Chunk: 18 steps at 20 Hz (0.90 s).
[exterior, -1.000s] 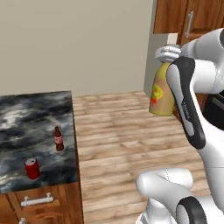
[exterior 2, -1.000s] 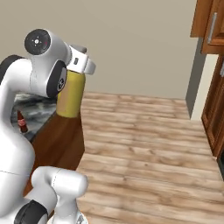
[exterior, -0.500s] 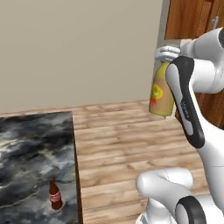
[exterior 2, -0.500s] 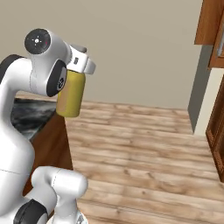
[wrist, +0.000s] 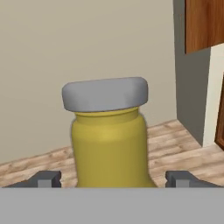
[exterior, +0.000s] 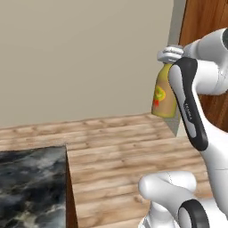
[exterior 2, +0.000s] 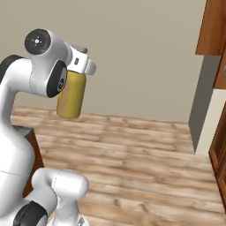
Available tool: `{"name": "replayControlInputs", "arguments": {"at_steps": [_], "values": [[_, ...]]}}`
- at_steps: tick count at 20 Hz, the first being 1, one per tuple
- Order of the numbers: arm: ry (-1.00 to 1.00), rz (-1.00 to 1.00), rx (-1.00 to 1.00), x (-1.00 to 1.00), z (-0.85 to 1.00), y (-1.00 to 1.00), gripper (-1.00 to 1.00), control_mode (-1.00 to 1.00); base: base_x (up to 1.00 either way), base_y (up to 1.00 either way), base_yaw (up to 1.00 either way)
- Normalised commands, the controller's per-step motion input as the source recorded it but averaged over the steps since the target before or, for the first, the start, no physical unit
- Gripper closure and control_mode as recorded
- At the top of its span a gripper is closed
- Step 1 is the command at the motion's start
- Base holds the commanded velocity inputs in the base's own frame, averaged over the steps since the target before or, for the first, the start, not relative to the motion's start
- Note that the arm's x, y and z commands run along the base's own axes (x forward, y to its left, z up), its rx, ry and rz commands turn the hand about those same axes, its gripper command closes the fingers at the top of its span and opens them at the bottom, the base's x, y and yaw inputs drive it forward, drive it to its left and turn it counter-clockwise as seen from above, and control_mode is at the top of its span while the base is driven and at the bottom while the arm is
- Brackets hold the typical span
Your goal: Pick the juice, can, bottled drink from the counter and place them in the open cabinet.
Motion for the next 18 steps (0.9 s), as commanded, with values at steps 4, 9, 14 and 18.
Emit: {"name": "replayControlInputs", "arguments": {"at_steps": [4, 9, 14, 18], "values": [[0.0, 0.0, 0.0, 0.0, 0.0, 0.0, 1.0, 1.0, 1.0, -0.42, 0.0], [0.0, 0.0, 0.0, 0.0, 0.0, 0.0, 1.0, 1.0, 1.0, -0.42, 0.0], [0.0, 0.0, 0.0, 0.0, 0.0, 0.0, 1.0, 1.0, 1.0, -0.44, 0.0], [0.0, 0.0, 0.0, 0.0, 0.0, 0.0, 1.0, 1.0, 1.0, -0.41, 0.0]]}}
